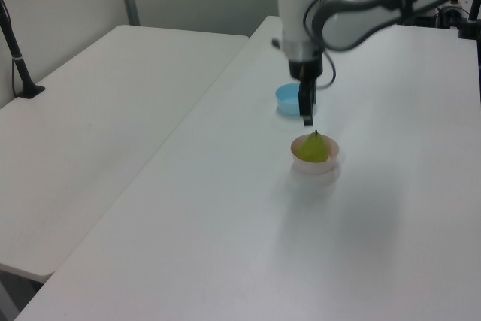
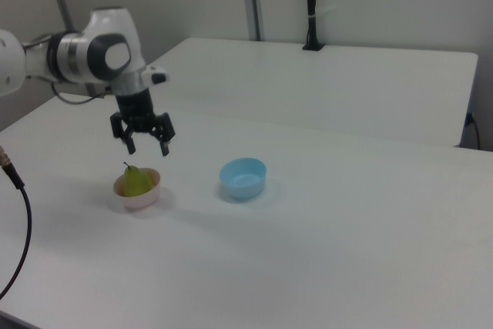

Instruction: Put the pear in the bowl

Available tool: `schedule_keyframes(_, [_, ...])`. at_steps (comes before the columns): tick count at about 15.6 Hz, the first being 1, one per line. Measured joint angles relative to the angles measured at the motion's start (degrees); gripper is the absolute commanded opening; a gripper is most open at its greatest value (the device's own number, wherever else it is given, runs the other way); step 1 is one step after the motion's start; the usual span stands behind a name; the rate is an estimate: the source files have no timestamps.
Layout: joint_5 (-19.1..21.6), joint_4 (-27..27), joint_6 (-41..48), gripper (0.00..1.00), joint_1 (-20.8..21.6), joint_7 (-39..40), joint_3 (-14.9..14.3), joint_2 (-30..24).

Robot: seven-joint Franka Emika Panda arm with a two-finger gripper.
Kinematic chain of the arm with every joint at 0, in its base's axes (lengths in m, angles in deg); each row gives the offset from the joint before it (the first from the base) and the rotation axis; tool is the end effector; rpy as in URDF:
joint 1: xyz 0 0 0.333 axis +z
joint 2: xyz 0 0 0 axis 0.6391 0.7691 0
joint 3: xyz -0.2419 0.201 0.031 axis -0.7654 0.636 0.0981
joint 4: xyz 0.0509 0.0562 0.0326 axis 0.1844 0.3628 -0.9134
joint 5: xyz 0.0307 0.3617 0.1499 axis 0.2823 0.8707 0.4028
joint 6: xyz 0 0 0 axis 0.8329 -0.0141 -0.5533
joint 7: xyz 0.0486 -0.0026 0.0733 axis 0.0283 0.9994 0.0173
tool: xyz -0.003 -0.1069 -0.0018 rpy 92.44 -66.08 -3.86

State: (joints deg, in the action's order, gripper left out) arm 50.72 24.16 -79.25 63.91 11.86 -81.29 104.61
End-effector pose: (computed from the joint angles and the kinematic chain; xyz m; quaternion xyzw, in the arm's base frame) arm 0.6379 0.1270 0.4239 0.9934 0.1029 -0.0380 0.0339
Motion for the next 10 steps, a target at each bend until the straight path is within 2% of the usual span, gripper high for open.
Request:
schedule_keyframes(3, [0.0,-0.1,4.3,1.00,-5.9,0.0,0.5,-5.6])
schedule_keyframes(7, [0.0,0.2,7.6,1.00,-16.2,0.0,4.0,-11.1])
schedule_keyframes(10, [0.0,0.7,8.2,1.00,-19.9,0.0,4.9,-12.6])
